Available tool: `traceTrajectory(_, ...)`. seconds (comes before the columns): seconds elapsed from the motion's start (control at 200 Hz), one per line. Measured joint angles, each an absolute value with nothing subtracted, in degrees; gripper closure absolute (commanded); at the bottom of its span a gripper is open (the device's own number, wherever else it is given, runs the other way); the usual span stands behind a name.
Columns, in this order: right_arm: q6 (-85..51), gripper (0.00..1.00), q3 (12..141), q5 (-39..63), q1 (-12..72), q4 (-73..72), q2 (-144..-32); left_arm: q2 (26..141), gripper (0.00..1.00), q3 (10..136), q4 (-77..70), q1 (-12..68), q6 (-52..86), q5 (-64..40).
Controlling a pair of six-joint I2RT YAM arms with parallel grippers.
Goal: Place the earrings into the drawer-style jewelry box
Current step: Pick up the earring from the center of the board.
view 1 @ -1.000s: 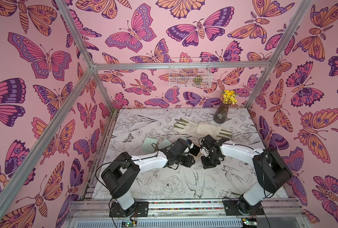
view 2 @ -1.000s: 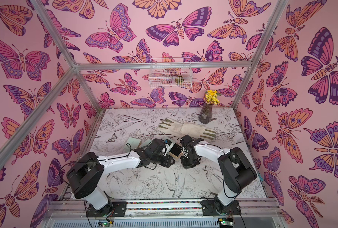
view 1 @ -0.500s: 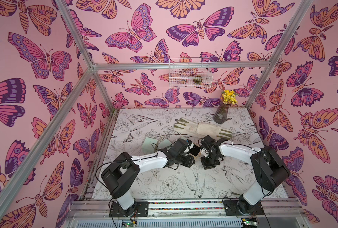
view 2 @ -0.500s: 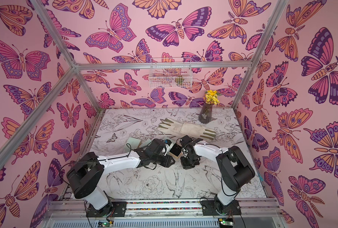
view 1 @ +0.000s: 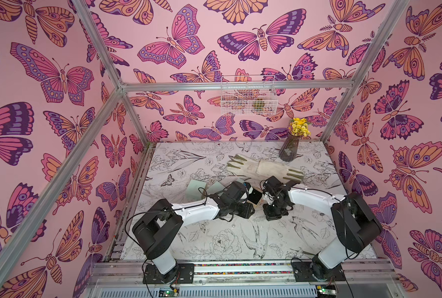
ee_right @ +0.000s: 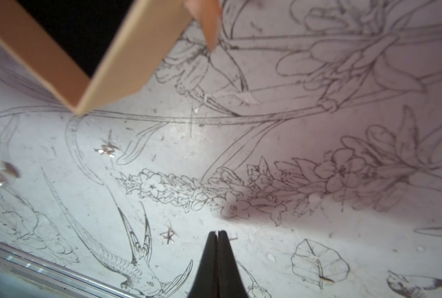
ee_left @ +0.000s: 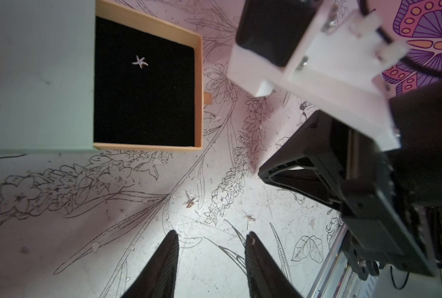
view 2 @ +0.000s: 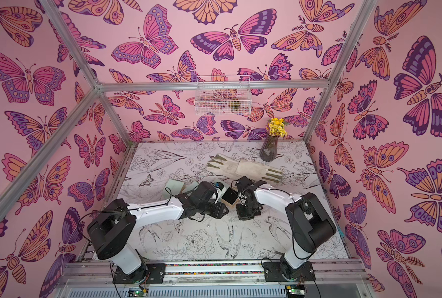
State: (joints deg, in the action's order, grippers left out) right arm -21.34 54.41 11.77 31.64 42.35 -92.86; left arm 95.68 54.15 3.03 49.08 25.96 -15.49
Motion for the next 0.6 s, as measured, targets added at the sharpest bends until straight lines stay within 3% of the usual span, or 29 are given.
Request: traceTrajectory(0.601, -37.2, 1.0, 54.7, 21.4, 28.3, 32.0, -87.0, 95.9, 0.54, 60.0, 3.3, 39.7, 20.7, -15.2)
